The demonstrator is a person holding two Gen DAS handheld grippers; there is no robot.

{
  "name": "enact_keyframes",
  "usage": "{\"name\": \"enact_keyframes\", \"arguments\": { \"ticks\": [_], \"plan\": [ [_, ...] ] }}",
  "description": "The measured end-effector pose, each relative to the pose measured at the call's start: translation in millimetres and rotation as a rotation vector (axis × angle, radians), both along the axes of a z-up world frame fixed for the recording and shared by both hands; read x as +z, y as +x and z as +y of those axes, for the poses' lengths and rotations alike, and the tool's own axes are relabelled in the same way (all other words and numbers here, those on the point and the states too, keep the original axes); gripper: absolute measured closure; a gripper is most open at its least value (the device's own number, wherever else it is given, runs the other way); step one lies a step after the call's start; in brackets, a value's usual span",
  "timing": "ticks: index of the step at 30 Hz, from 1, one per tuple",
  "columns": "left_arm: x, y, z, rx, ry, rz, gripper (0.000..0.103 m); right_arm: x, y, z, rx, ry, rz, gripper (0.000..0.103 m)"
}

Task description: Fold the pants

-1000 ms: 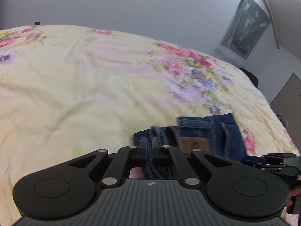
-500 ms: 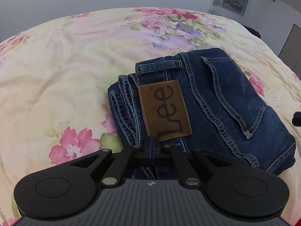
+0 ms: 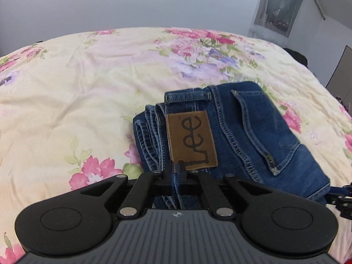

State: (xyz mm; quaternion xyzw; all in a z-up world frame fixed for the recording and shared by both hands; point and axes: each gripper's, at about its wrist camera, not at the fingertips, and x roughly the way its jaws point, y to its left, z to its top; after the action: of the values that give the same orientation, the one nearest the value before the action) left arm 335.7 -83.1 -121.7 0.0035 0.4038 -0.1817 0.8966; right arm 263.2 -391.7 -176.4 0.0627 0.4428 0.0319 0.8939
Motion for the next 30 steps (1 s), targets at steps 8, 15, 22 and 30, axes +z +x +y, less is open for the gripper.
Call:
{"name": "enact_keyframes", "arguments": {
  "ticks": [8, 15, 22, 30],
  "plan": [
    [-5.6, -32.1, -24.8, -0.091, 0.077, 0.036, 0.101, -5.5, -6.5, 5.5, -0.029, -0.024, -0.015, 0.102],
    [-36.0, -28.0, -17.0, -0.068, 0.077, 0.082, 0.100, -2.8, -31.0, -31.6, -0.108, -0.011, 0.012, 0.103],
    [-37.0, -26.6, -17.1, -0.041, 0.057, 0.095, 0.100, 9.7, -36.4, -40.2, -0.112, 0.099, -0.043, 0.101],
    [-37.0, -25.6, -15.2, -0.038, 0.043, 0.103, 0.100, -4.7, -4.0, 2.8, -0.104, 0.020, -0.041, 0.081]
  ]
}}
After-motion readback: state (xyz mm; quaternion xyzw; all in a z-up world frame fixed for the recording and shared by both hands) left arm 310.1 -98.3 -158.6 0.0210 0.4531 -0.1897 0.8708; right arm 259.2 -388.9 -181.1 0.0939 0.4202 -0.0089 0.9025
